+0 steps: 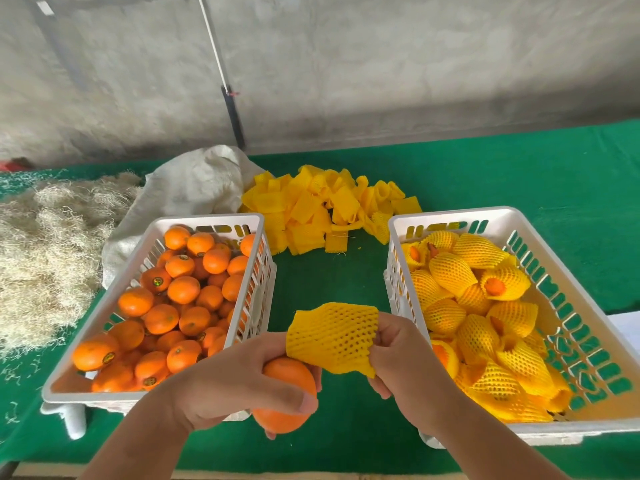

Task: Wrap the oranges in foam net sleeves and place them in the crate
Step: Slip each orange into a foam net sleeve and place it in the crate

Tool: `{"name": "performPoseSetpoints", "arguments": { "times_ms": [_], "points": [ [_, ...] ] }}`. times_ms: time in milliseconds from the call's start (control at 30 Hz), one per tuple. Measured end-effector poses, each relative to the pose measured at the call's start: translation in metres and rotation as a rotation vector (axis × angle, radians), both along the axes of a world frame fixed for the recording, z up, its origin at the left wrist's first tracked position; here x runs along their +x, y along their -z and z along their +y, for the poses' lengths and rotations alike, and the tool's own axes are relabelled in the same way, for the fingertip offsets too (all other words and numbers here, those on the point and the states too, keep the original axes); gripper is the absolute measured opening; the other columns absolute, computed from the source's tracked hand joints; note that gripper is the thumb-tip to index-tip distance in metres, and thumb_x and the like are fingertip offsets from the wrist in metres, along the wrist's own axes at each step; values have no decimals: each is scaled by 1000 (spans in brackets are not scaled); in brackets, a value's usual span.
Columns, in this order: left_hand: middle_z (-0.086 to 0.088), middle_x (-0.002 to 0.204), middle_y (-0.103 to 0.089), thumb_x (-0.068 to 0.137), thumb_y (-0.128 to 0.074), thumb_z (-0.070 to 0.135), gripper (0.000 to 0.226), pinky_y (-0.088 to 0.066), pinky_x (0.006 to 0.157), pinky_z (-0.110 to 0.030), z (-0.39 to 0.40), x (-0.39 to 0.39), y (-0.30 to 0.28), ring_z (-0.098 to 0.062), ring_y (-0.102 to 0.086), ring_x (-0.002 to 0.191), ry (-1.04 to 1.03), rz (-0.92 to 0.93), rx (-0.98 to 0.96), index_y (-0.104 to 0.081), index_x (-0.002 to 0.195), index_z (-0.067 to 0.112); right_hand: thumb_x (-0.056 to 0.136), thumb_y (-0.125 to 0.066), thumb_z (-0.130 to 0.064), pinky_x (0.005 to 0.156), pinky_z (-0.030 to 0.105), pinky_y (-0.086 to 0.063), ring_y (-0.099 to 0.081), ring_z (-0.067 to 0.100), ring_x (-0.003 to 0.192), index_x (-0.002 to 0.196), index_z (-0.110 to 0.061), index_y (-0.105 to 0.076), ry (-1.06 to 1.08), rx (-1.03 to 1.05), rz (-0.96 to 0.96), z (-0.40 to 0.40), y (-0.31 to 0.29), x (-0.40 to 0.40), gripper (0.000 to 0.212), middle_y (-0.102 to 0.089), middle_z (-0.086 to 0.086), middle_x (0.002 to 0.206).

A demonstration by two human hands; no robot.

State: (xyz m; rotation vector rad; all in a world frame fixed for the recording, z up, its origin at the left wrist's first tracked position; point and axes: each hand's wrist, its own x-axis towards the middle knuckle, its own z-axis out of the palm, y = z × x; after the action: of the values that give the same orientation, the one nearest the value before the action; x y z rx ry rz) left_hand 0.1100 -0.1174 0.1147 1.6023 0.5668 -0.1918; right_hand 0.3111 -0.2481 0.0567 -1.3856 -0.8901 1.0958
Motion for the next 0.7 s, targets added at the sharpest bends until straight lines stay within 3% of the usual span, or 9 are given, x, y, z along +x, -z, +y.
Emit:
{"name": "performPoseSetpoints", "arguments": {
  "times_ms": [67,133,200,267,367,467,533,633,700],
  "points": [
    [3,115,-70,75,-87,42,43,-62,72,-46,-2,0,0,-23,-72,105,-45,23,6,-74,116,33,97,-56,-19,46,18,-43,-46,7,35,95,-32,-85,-25,14,17,-2,-1,0,32,-69,-1,56],
    [8,114,-70,76,-86,45,47,-62,71,-40,-5,1,0,-21,-72,106,-56,39,39,-73,121,41,108,-56,-20,56,29,-50,-44,9,35,70,-36,-80,-69,3,-2,-5,-3,-1,47,-58,-4,45],
    [8,116,-69,77,-85,47,54,-65,76,-45,-7,2,-2,-23,-71,108,-32,48,82,-70,129,43,112,-49,-26,65,40,-51,-40,15,38,53,-36,-69,-117,-16,-24,-10,-5,-3,63,-51,-3,41],
    [5,118,-68,80,-84,47,53,-63,86,-57,-9,2,-6,-27,-70,110,10,45,106,-69,130,40,113,-44,-30,64,34,-50,-37,18,41,48,-36,-63,-156,-10,-54,-13,-11,-2,68,-48,-1,41],
    [1,118,-69,79,-84,45,50,-60,90,-63,-9,1,-10,-28,-70,110,25,36,81,-71,126,31,116,-36,-23,61,27,-50,-39,15,42,45,-37,-60,-177,-25,-47,-15,-10,3,76,-48,-5,41],
    [0,114,-69,80,-84,39,40,-61,72,-47,-6,2,-10,-24,-72,102,26,53,20,-73,116,25,114,-38,-16,57,27,-49,-50,10,48,53,-43,-66,-97,-56,75,-21,3,4,72,-57,-10,52],
    [-1,115,-69,83,-82,32,31,-59,67,-40,-3,1,-8,-24,-72,102,23,42,1,-74,113,24,110,-42,-23,53,22,-48,-52,8,48,61,-41,-69,-82,12,217,-16,8,8,58,-57,-6,54],
    [-2,115,-70,85,-79,27,27,-58,62,-35,0,-1,-5,-25,-72,100,51,23,-41,-74,111,20,110,-44,-45,65,8,-52,-45,19,47,69,-9,-58,-431,307,385,-6,10,11,55,-41,18,55],
    [-5,115,-69,84,-81,30,33,-58,61,-35,-1,-1,-1,-28,-72,102,64,16,-70,-73,112,16,109,-45,-45,67,10,-54,-44,16,46,75,-10,-64,-543,337,502,-8,17,10,52,-37,21,55]
  ]
}}
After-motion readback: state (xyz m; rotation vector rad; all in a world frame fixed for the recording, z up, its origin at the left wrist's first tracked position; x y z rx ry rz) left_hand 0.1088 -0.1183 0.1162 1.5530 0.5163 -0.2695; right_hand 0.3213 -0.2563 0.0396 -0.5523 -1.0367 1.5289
